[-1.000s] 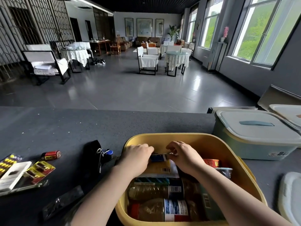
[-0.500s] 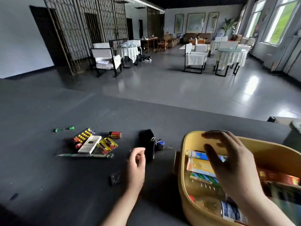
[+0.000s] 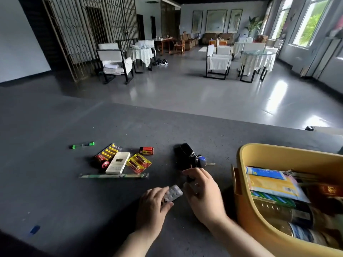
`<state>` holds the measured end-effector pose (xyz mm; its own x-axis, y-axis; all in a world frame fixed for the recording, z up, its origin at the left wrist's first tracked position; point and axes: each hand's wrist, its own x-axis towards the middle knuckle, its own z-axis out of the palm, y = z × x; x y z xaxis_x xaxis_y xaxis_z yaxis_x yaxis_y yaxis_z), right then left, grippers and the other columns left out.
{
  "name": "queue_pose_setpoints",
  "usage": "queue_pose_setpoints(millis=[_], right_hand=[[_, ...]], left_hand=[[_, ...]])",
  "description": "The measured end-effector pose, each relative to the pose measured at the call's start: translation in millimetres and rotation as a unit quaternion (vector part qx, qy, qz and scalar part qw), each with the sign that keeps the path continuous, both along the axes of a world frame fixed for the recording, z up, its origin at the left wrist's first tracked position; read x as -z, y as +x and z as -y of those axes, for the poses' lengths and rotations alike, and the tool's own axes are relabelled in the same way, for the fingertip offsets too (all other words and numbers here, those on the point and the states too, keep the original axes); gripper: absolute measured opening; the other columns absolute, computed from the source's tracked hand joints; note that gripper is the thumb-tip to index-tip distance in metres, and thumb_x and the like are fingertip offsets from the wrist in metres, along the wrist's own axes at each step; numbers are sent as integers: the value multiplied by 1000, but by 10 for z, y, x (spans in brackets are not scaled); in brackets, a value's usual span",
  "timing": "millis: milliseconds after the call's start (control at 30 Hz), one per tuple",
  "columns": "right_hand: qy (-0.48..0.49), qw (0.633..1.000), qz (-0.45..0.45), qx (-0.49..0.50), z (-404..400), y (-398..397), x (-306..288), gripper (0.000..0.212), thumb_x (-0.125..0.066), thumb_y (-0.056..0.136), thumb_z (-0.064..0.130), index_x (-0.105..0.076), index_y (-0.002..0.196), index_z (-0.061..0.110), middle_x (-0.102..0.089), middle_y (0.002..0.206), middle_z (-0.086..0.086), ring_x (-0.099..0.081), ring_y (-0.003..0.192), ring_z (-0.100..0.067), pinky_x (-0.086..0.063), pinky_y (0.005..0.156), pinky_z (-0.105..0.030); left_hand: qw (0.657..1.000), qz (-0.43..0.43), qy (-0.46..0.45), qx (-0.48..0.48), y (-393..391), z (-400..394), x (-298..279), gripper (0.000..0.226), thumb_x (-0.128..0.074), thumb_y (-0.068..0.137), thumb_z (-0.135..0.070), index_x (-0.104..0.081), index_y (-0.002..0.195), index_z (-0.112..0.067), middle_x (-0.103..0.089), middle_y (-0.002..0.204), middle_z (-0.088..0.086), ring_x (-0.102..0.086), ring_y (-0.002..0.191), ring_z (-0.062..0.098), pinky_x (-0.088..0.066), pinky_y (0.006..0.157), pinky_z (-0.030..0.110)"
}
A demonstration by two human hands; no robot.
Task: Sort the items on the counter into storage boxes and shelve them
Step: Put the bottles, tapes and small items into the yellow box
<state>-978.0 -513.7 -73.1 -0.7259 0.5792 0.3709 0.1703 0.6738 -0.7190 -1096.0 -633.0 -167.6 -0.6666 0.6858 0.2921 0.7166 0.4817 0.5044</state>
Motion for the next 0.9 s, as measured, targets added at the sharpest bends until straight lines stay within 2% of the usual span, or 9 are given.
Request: queue_pose_setpoints(millis=[133, 200, 300, 367, 433, 533, 633, 767, 900], right_hand=[[5, 993, 33, 114, -199, -402, 320, 46, -68, 81, 20, -55, 125, 22, -57, 123, 6, -47, 118, -15, -38, 97, -24], [5, 986, 56, 157, -318, -598, 371, 62, -70, 80, 29, -45, 136, 21, -48, 135, -1, -38, 127, -18, -32, 105, -29], [10, 968, 141, 207, -514, -903, 407, 85, -67, 80, 49, -22, 149, 31, -23, 155, -6, -14, 145, -24, -20, 115, -41], [2, 949, 230, 216, -655, -1085, 434, 91, -62, 80, 62, -9, 151, 40, -5, 161, -7, 0, 148, -28, -15, 116, -51], [-13, 933, 292, 208, -764, -1220, 497, 88, -57, 79, 68, -6, 149, 48, 0, 162, -6, 3, 148, -29, -13, 114, -58], [41, 919, 340, 197, -827, -1266, 665, 75, -46, 85, 69, -14, 149, 46, -22, 155, -4, -14, 144, -29, -12, 114, -56], [153, 911, 333, 192, -832, -1213, 784, 65, -37, 92, 63, -20, 149, 38, -45, 135, -1, -37, 126, -25, -28, 108, -43], [228, 908, 305, 174, -753, -1112, 793, 53, -42, 93, 56, -38, 137, 25, -55, 119, -1, -50, 111, -24, -44, 85, -38], [201, 928, 268, 163, -593, -914, 804, 50, -48, 90, 55, -41, 129, 23, -56, 113, 3, -52, 106, -20, -51, 70, -36]], left_hand=[[998, 37, 49, -16, -274, 9, -38, 39, -63, 89, -24, -57, 127, -18, -54, 123, -7, -52, 112, 14, -42, 94, 28], [996, 62, 66, -19, -399, -52, -75, 40, -58, 92, -24, -54, 131, -15, -50, 129, -3, -49, 119, 15, -36, 97, 23], [999, 40, 26, -9, -544, -153, -77, 41, -51, 95, -31, -50, 134, -18, -49, 133, -3, -44, 123, 15, -32, 101, 26], [1000, 16, 2, -14, -586, -177, -42, 41, -47, 96, -36, -48, 135, -23, -47, 134, -6, -43, 124, 12, -32, 103, 26], [1000, -6, -14, -8, -594, -190, 13, 42, -44, 97, -40, -46, 136, -26, -48, 134, -9, -43, 124, 11, -31, 103, 25], [999, -19, -43, -13, -577, -200, 11, 44, -62, 89, -35, -56, 130, -20, -59, 123, -4, -54, 115, 19, -42, 95, 33], [997, -73, -29, -18, -587, -231, 51, 49, -86, 64, -24, -70, 109, -12, -69, 99, 2, -67, 89, 25, -55, 72, 38], [995, -103, 0, -8, -601, -208, 111, 44, -78, 75, -20, -66, 115, -9, -67, 105, 5, -64, 96, 26, -54, 79, 40], [998, -69, 3, -6, -586, -179, 44, 36, -61, 90, -28, -61, 122, -12, -63, 113, 3, -59, 103, 24, -49, 86, 39]])
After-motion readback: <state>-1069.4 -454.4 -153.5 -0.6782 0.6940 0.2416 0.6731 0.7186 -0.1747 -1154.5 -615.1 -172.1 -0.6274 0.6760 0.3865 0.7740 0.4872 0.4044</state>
